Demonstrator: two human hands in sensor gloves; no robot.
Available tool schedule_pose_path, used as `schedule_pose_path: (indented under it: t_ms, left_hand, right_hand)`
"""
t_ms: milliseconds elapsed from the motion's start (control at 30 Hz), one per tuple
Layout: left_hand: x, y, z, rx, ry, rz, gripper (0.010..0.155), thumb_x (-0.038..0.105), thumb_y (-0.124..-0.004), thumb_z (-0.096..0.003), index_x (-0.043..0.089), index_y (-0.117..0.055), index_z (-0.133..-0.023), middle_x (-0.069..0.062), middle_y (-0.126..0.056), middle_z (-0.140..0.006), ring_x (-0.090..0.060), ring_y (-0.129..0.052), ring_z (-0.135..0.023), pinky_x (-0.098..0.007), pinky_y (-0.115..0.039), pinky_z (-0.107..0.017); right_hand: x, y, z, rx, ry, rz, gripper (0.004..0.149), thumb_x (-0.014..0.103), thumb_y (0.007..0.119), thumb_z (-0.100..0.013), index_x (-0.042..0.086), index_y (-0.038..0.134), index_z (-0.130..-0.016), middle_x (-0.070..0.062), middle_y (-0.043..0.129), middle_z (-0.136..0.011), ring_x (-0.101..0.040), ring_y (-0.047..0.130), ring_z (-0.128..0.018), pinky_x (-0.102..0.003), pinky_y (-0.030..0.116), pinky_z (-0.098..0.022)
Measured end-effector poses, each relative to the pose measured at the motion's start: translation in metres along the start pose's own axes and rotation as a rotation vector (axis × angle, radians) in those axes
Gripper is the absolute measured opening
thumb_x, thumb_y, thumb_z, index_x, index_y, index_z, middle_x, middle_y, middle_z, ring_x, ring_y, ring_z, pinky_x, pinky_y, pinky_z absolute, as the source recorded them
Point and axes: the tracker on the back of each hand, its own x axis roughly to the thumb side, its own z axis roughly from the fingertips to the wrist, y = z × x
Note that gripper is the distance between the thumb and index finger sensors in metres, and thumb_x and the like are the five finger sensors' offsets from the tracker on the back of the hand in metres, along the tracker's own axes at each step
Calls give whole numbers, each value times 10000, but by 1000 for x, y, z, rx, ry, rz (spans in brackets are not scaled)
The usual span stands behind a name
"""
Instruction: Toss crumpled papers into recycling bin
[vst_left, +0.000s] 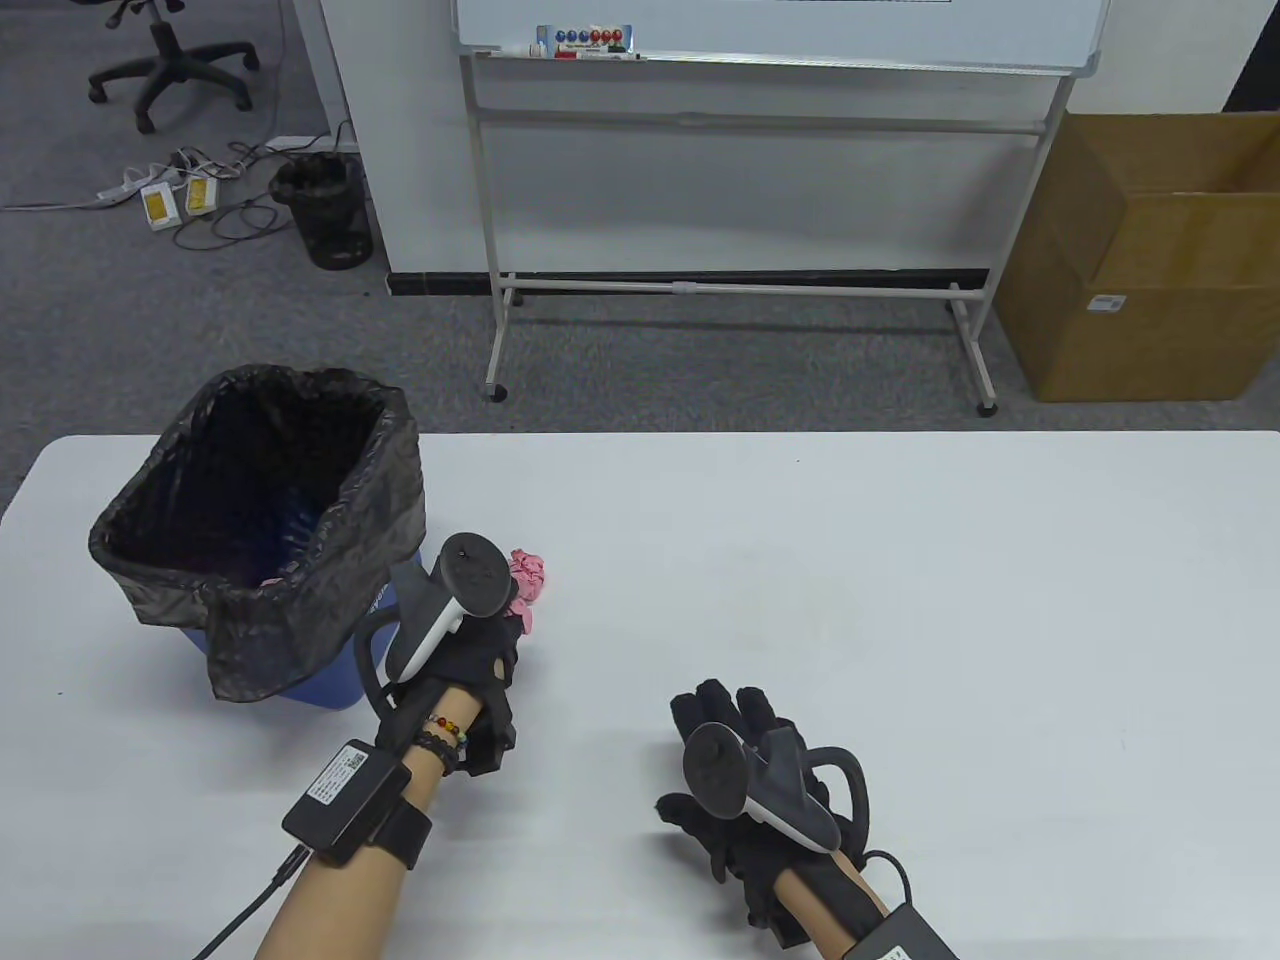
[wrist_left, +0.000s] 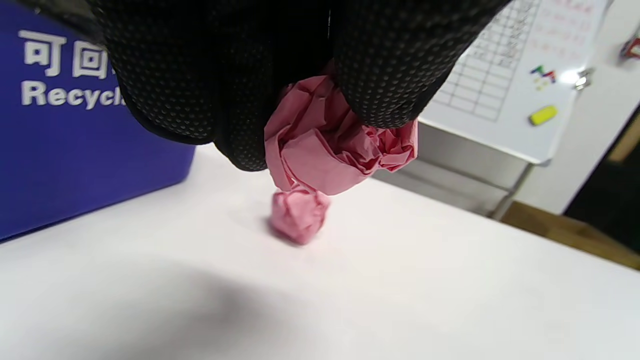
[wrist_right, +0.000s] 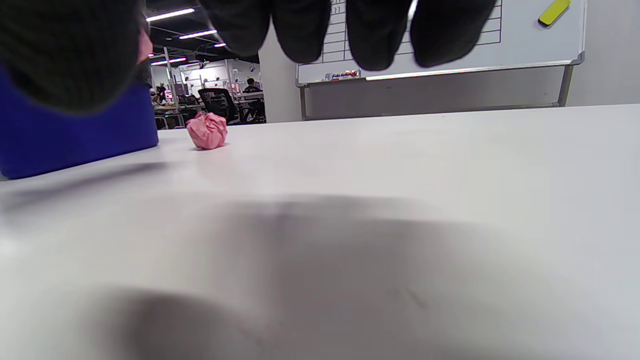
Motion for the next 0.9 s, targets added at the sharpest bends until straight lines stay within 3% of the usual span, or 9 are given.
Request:
schedule_pose_path:
  t_ms: [133,433,700,900]
  left_hand:
    - [-2,18,1,-2,-34,96,543,331,-864,-473,228,-759,-996,-144,-855,-1014,-293,-1033,-815,-447,-915,-567]
    - [3,72,15,124,-136,285,542,338,-865,-471,241,-758,-993,-130,-853,-1018,-279,-1029,-823,-436,-918,-565]
    - [1,129,33,421,-164,391,532,346,-871,-466,264,-763,-981,-102,-851,-1021,-266,-1022,-833,-430,-913,-574]
    - [-11,165,52,660,-7,209,530,344,-874,-466,272,-764,-979,-93,-845,-1028,-266,-1007,-848,-438,-900,-583]
  right_hand:
    - [1,-1,1,-6,-3,-4,921,646,789,-301,330,422,-1084,13,446,-1192,-379,510,-1118,-561,549,-756]
    - [2,-1,2,-10,-8,-1,922,647,789,-301,330,420,-1084,12,447,-1191,-378,512,-1117,-561,549,-756]
    - [4,-1,2,-7,-13,-1,921,647,788,-302,329,420,-1085,14,446,-1192,-380,509,-1118,-561,547,-757]
    - [4,0,2,-1,-12,1,921,647,787,-302,329,421,-1084,15,448,-1191,-378,509,-1118,-561,547,-757]
